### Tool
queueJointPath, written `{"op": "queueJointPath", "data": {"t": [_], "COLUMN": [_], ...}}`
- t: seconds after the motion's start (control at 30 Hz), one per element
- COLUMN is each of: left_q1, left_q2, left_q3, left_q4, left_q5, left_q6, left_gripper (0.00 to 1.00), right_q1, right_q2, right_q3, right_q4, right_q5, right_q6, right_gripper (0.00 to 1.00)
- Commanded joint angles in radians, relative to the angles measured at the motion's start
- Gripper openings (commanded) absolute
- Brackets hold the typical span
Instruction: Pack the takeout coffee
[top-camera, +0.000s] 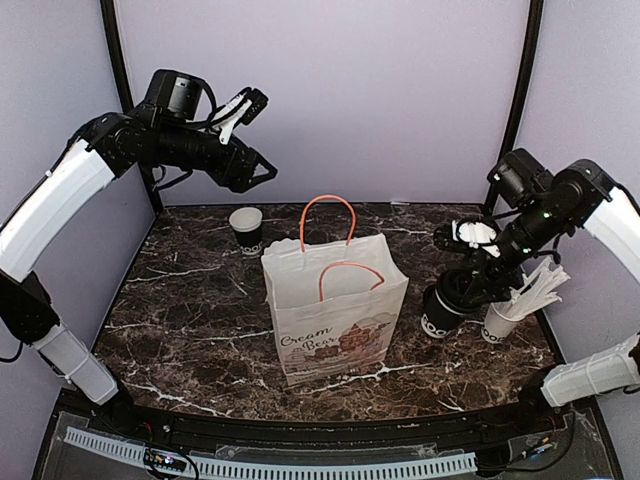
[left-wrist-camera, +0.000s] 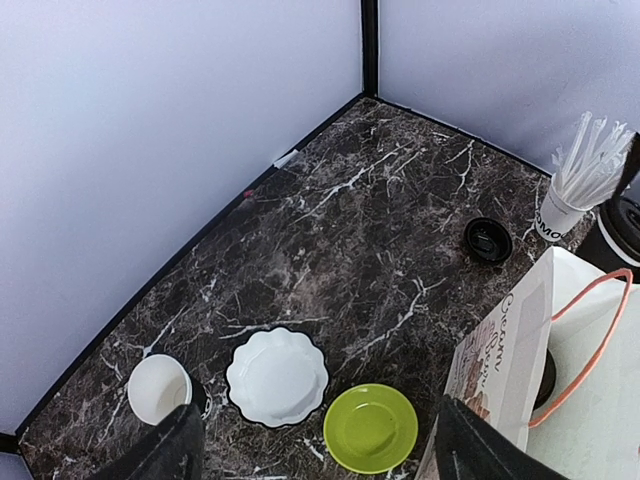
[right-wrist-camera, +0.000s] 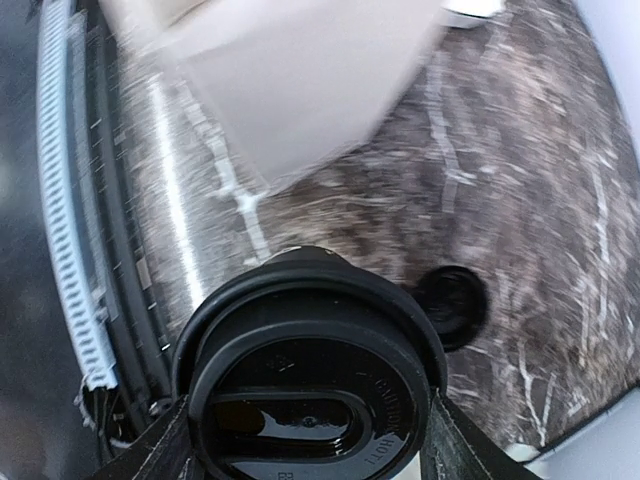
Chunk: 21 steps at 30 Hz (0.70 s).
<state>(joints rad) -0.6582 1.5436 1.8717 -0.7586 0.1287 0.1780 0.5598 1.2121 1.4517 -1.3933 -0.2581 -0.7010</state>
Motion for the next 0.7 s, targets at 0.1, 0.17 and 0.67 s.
{"op": "queueJointPath", "data": {"t": [0.1,0.17,0.67], "left_q1": [0.006,0.005,0.005], "left_q2": [-0.01,-0.021,-0.152], "left_q3": [0.038,0.03,-0.099], "left_q4": [-0.104,-0.107,-0.122], "left_q5": [-0.027,-0.051,-0.077], "left_q6": [-0.04,-0.047,-0.091], "left_gripper": [0.82,0.82,0.82], "right_q1": [0.195,0.266,0.772], "right_q2": [-0.045,-0.005,0.408], "right_q3": [-0.069,-0.059,0.2], "right_q4": [-0.024,-0.024,0.147], "right_q5": [-0.072,-0.077,0.007], "right_q6": [-0.047,-0.058,-0.121], "right_gripper": [0.66,0.66,0.65]}}
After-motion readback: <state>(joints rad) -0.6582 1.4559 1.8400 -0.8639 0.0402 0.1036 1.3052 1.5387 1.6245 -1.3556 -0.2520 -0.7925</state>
